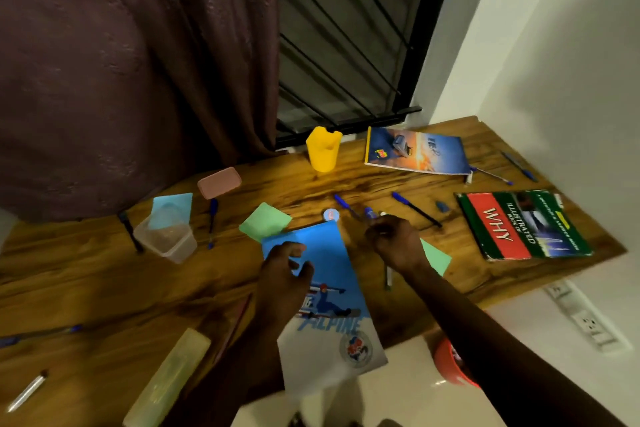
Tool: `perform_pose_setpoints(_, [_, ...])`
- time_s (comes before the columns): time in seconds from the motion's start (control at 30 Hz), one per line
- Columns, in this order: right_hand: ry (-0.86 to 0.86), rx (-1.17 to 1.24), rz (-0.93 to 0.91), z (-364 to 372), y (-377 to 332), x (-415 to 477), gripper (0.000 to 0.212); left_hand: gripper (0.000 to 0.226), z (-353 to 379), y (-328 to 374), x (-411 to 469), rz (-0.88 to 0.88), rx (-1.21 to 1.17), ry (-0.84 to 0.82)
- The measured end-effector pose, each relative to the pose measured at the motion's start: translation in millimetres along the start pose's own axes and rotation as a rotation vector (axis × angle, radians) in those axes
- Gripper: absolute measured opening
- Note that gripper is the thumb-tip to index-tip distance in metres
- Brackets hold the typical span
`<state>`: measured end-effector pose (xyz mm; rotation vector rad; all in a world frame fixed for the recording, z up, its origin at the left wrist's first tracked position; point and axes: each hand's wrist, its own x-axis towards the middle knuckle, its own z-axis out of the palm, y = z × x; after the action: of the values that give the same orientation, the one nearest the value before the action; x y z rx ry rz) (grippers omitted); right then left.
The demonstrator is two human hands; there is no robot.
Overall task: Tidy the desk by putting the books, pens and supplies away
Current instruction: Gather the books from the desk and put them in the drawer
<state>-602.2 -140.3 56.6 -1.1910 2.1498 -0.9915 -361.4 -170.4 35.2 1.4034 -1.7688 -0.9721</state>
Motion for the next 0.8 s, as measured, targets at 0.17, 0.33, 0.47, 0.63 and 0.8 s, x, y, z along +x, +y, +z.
perform_pose_setpoints(0.17, [0.122,0.370,0.233,-52.1,21.6,35.9,0.021,0.028,40.4,36.1,61.9,0.068,0.015,-0.135])
perform_pose_setpoints(0.33, [0.231,0.529,0.316,-107.1,44.5,75.9,0.028,0.035,97.3,69.8,117.6,0.079,0.075,-0.233])
perform_pose_setpoints(0.47, [0.237,0.467,0.327,-145.3,80.2,125.6,0.032,0.040,144.2,94.4,161.5,0.112,0.165,-0.261])
perform_pose_setpoints(0.63, [0.178,0.306,0.251,-178.7,135.1,200.4,0.067,0.053,207.6,109.4,206.3,0.092,0.267,-0.255])
perform_pose_setpoints(0.8, [0.077,0.116,0.248,-200.1,130.9,242.1,0.055,0.062,258.6,115.5,232.0,0.016,0.308,-0.315])
